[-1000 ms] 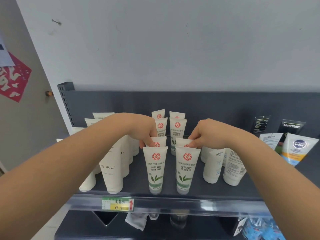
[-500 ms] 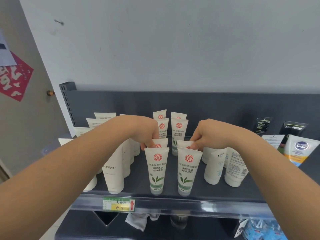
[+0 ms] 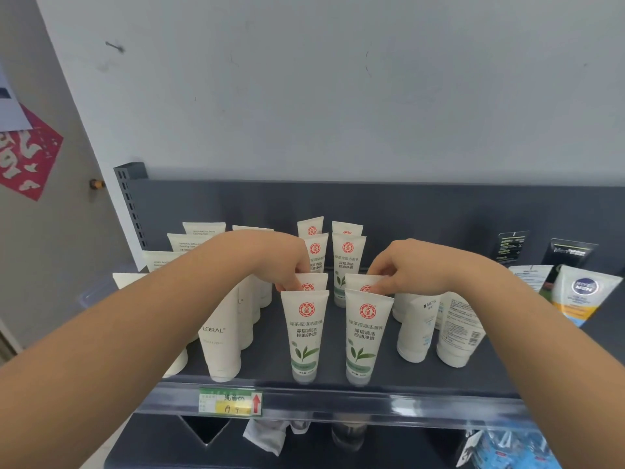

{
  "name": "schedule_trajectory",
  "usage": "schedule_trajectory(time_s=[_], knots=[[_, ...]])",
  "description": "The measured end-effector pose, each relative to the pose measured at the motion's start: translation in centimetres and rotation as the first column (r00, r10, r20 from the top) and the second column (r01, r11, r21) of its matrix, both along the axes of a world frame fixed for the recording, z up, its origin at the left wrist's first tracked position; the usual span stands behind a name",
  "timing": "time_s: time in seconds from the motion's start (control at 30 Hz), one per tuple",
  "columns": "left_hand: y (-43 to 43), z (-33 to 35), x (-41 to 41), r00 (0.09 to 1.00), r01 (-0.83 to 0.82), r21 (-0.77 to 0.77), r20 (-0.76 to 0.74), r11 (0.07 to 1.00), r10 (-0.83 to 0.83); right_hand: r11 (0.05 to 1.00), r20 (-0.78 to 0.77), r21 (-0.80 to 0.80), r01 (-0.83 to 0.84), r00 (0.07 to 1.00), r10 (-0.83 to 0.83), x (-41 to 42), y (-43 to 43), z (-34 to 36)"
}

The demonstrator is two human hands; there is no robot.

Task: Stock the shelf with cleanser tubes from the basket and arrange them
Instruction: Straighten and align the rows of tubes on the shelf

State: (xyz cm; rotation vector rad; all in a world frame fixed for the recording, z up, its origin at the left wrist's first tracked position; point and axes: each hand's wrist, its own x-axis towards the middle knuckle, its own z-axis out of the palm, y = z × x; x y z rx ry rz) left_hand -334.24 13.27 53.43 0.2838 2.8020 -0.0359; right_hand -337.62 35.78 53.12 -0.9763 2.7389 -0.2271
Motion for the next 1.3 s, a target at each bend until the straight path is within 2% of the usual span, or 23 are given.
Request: schedule_trajectory(time_s=[0.27, 0.43, 0.53, 0.6, 0.63, 0.73, 0.93, 1.13, 1.3], knots=[[0.1, -0.1, 0.0, 0.999, 0.029, -0.038, -0.036, 0.999, -0.031, 1.000, -0.068, -0.019, 0.009, 0.998, -0.010, 0.1, -0.3, -0.5], [0.1, 1.3, 0.5, 1.000, 0.026, 0.055, -0.006, 0.998, -0.026, 0.997, -0.036, -0.075, 0.010, 0.999, -0.013, 0.0, -0.1, 0.2], [-0.1, 2.8, -0.1, 0.983, 0.008, 0.128, -0.182, 0.992, 0.016, 0.985, -0.109, -0.168, 0.037, 0.992, -0.056, -0.8, -0.1, 0.8], [-0.2, 2.9, -1.2, 0.946, -0.016, 0.120, -0.319, 0.993, 0.054, 0.973, -0.175, -0.222, 0.063, 0.979, -0.103, -1.9, -0.6, 1.0], [-0.2, 2.7, -1.9, 0.939, -0.031, 0.109, -0.338, 0.994, 0.066, 0.968, -0.192, -0.240, 0.075, 0.974, -0.123, -2.6, -0.9, 1.0], [0.1, 1.8, -4.1, 0.949, -0.075, 0.051, -0.302, 0.996, 0.087, 0.969, -0.201, -0.219, 0.117, 0.966, -0.162, -4.7, -2.3, 0.4], [0.1, -0.4, -6.9, 0.964, -0.108, 0.011, -0.241, 0.994, 0.107, 0.990, -0.144, -0.040, 0.137, 0.979, -0.142, -7.2, -4.0, -1.7], [0.1, -1.1, -7.1, 0.967, -0.088, -0.014, -0.240, 0.996, 0.082, 0.987, -0.124, -0.087, 0.133, 0.982, -0.143, -7.2, -3.5, -1.9], [0.0, -0.3, -5.8, 0.985, -0.011, -0.062, -0.171, 0.998, 0.000, 0.991, -0.036, -0.096, 0.089, 0.995, -0.093, -5.8, -1.8, -1.1]])
